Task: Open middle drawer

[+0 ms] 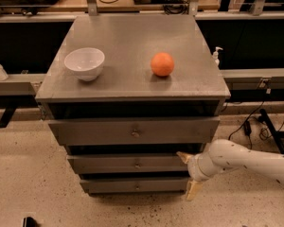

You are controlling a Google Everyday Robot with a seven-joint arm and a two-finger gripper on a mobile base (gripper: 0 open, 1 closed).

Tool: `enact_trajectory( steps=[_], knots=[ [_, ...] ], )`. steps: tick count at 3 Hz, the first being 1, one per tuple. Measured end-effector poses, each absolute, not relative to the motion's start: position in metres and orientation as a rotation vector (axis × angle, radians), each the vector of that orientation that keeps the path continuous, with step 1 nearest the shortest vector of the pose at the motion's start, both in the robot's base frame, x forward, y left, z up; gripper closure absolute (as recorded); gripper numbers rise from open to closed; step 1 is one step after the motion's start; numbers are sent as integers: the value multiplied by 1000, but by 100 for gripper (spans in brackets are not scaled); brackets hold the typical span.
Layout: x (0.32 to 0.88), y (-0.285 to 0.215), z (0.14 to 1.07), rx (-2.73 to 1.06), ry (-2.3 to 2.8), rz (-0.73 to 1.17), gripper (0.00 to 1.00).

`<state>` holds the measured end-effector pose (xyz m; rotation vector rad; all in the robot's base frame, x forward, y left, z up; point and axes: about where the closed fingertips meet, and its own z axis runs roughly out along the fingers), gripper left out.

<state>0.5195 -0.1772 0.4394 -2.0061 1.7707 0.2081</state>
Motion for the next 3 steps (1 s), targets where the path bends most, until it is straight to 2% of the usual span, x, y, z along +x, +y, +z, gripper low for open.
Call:
enact_trajectory(
  steps=[2, 3],
  knots=[
    [561, -201, 418, -1989, 1825, 174, 0],
    [571, -204, 404, -1981, 1845, 180, 18]
  ],
)
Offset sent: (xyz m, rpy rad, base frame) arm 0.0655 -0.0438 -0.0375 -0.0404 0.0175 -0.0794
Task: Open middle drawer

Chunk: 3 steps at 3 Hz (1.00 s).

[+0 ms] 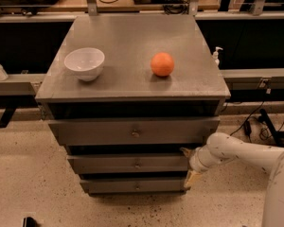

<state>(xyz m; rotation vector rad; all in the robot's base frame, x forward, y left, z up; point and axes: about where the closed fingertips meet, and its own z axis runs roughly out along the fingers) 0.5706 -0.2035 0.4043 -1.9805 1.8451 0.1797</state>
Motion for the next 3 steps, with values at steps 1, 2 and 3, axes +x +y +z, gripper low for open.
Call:
enact_trajectory(
  steps=[1, 2, 3],
  knots=[
    [567, -192, 404, -1982, 1830, 192, 30],
    [549, -172, 422, -1992, 1772, 186, 42],
    [538, -164, 430, -1998, 1749, 198, 58]
  ],
)
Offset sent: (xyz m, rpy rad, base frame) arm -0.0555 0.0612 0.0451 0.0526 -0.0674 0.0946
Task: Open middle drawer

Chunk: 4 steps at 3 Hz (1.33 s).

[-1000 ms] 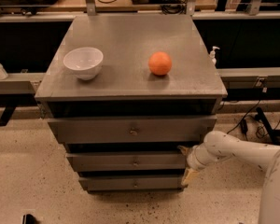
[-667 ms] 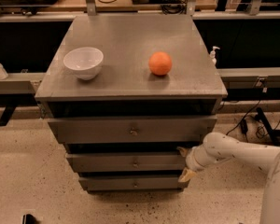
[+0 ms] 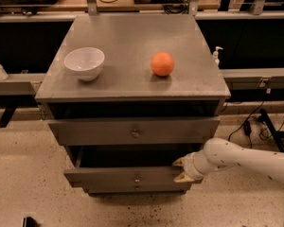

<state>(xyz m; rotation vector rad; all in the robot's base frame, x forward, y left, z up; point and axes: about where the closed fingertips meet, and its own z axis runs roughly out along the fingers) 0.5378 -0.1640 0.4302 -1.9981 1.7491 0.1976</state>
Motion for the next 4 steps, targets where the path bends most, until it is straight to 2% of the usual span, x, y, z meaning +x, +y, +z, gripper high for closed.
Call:
enact_trajectory(
  steps=[1, 2, 3, 4],
  knots=[
    [521, -146, 438, -1979, 1708, 268, 63],
    [492, -114, 452, -1938, 1642, 395, 39],
    [492, -111, 453, -1936, 1637, 400, 17],
    [491, -110, 452, -1937, 1636, 404, 0]
  ],
)
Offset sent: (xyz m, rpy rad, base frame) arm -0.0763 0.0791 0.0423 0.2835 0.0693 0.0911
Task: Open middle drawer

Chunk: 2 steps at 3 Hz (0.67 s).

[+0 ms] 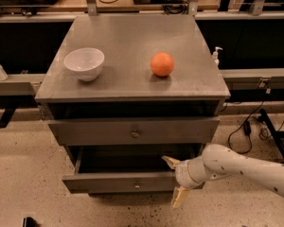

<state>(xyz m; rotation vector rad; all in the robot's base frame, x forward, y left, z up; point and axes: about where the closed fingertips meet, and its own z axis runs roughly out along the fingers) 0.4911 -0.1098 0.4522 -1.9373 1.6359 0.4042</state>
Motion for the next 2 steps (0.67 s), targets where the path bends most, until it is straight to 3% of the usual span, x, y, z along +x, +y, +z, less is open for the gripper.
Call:
enact_trajectory(
  steps=[1, 2],
  knots=[
    [502, -107, 451, -1979, 1662, 400, 0],
    [512, -108, 430, -2031, 1737, 429, 18]
  ],
)
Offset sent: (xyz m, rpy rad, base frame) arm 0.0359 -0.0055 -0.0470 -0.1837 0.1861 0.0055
